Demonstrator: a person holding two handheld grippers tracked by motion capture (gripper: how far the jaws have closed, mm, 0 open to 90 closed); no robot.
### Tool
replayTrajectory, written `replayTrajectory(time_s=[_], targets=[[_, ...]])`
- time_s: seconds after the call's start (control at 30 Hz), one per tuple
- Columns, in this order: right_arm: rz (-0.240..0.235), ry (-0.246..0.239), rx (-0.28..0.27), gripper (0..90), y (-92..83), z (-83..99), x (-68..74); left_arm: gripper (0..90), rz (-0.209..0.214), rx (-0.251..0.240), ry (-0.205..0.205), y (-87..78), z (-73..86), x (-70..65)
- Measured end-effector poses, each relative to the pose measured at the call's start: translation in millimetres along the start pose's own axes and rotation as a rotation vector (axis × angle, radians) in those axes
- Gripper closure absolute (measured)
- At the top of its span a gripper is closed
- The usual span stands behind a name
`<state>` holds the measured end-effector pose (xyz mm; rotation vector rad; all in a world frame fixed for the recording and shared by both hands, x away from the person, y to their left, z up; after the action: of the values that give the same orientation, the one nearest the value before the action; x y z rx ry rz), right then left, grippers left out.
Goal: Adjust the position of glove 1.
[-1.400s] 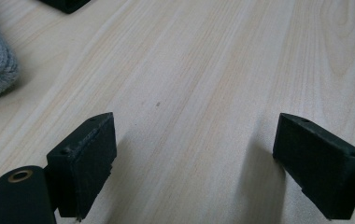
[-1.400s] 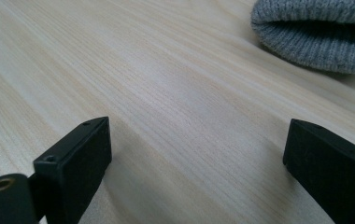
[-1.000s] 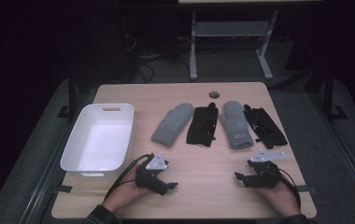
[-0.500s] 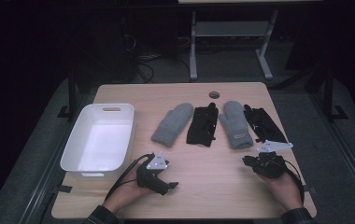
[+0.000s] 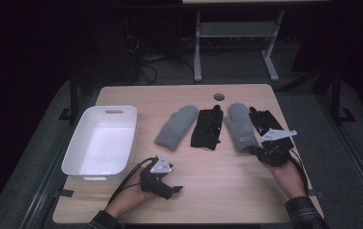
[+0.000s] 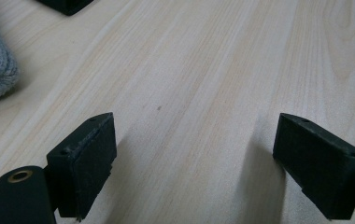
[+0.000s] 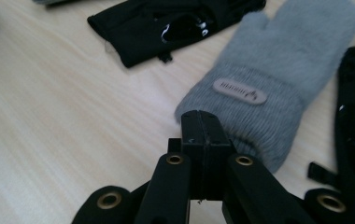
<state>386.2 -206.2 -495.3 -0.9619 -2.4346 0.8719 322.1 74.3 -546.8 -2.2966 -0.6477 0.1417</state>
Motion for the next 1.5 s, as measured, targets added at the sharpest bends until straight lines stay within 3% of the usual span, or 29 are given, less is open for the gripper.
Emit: replayTrajectory(time_s=[0.2,0.47,0.5,0.7,0.8,0.9,1.13,1.5], targets=[[0.011,0.024,-0.026,90.0,5.0,-17.2,-20.5,12.6,0.001,0.003,0.0,-0.1,0.1,0.0],[0.008,0.042,-0.029,90.0,17.3,-23.8,-40.6,12.6,-0.001,0.004,0.0,-0.2,0.2,0.0],[0.015,0.037,0.004,90.0,23.0,-21.6,-44.9,12.6,0.0,0.004,-0.001,-0.2,0.2,0.0],[0.015,0.045,0.002,90.0,29.7,-23.6,-51.3,12.6,0.0,0.003,-0.001,-0.2,0.1,-0.1],[0.017,0.059,0.028,90.0,37.8,-20.3,-55.8,12.6,-0.001,0.004,-0.001,-0.2,0.1,0.0],[0.009,0.068,0.072,90.0,45.9,-13.2,-54.8,12.6,-0.001,0.004,-0.001,-0.2,0.1,0.0],[-0.012,0.073,0.08,90.0,45.8,-9.8,-52.3,12.6,-0.002,0.003,-0.003,-0.1,0.0,-0.1],[-0.04,0.052,0.116,90.0,37.8,0.5,-30.1,12.6,-0.004,0.005,-0.003,0.3,-0.2,0.3]])
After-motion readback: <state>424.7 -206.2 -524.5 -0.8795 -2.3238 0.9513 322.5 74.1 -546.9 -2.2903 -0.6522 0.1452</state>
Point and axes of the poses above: each handheld gripper's, and its own axes: y roughly forward along the jaws, z roughly out of its underside, x roughly to its left, the point moved 10 cm from there along y, roughly forward along the jaws, and after that the axes turned 8 degrees about -z, right-handed, at the moved point
